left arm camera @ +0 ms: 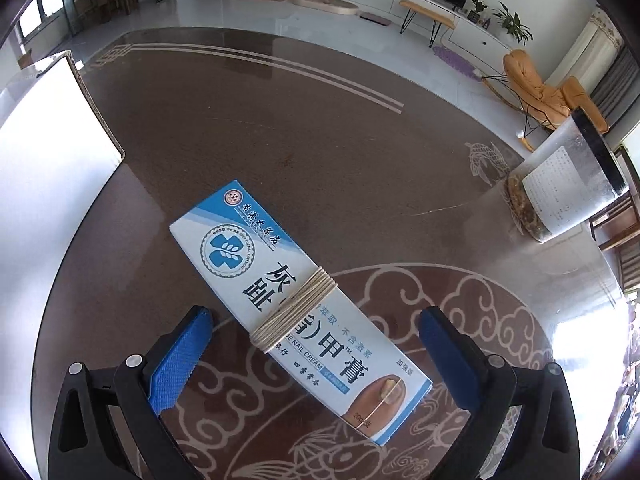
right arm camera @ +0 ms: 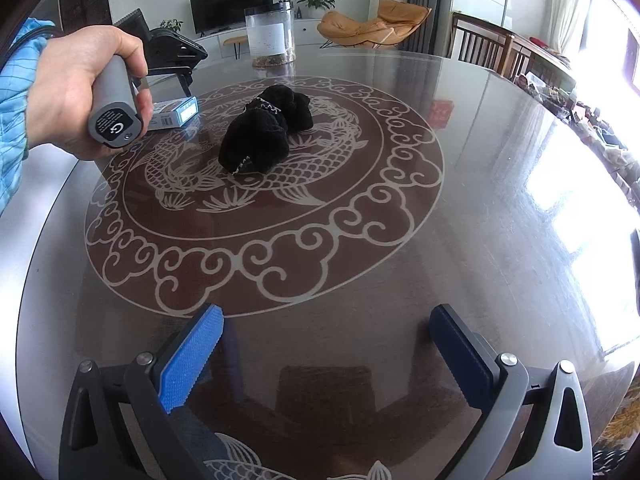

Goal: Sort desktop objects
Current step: 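Lower the left tool onto the blue-and-white nail-cream box and grasp it, then lift the nail-cream box with the left tool and hold it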

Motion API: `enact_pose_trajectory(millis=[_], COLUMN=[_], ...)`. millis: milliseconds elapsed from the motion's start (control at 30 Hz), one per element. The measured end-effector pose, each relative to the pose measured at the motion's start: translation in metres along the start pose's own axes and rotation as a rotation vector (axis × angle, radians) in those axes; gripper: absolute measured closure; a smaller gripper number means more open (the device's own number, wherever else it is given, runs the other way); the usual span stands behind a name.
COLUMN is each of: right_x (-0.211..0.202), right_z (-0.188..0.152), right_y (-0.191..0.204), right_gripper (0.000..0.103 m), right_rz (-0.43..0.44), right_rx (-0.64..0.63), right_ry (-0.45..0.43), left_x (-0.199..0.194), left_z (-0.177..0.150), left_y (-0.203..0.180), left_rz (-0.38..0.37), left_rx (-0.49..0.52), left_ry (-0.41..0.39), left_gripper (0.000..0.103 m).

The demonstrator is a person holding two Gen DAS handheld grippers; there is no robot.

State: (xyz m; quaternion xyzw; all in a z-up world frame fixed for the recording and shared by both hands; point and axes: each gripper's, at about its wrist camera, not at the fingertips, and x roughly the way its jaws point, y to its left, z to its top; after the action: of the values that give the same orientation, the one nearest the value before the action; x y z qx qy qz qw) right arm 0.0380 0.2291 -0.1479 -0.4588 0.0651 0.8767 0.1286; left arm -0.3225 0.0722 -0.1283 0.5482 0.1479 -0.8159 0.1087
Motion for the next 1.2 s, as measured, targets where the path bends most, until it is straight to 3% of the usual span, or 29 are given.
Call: enact_pose_trajectory(millis=[133, 233, 267, 300, 367, 533, 733, 867, 1200], right_x=[0.001, 0.002, 0.001, 0.001, 0.001, 0.001, 0.001, -0.001, -0.001], right_z=[0.001, 0.001, 0.001, 0.001, 0.001, 0.001, 0.001, -0.002, -0.004], right_y=[0.000, 0.000, 0.000, 0.000, 0.000, -0.001, -0.001, -0.002, -0.001], right_gripper=[0.000, 0.000, 0.000, 0.000, 0.000, 0.000, 0.000, 0.000, 0.000], right_rz=[0.002, 0.002, 0.002, 0.004, 0.005, 0.004, 0.006, 0.008, 0.004], right_rx=[-0.003, -0.001, -0.001, -0.002, -0.005, -0.004, -0.006, -0.010, -0.006], right_ry=[0.000, 0.001, 0.001, 0.000, 0.000, -0.001, -0.001, -0.006, -0.017], left_x=[0.002, -0.002, -0.006, -0.011, -0.019, -0.032, -0.061, -0.079, -0.095], left_z=[-0.010, -0.017, -0.019, -0.021, -0.028, -0.060, -0.129, -0.164, -0.187], left_y=[-0.012, -0.008, -0.004, -0.001, 0.003, 0.021, 0.053, 0.084, 0.112], left_rz=[0.062, 0.050, 0.041, 0.029, 0.015, 0.004, -0.079, -0.136, -0.155], left_rx=[0.147, 0.214, 0.228, 0.252, 0.324, 0.409, 0.491, 0.526, 0.573], left_ry=[-0.020, -0.068, -0.101, -0.137, -0.166, -0.211, -0.281, -0.275, -0.274], left_gripper=[0.000, 0.001, 0.016, 0.042, 0.059, 0.059, 0.058, 0.058, 0.056])
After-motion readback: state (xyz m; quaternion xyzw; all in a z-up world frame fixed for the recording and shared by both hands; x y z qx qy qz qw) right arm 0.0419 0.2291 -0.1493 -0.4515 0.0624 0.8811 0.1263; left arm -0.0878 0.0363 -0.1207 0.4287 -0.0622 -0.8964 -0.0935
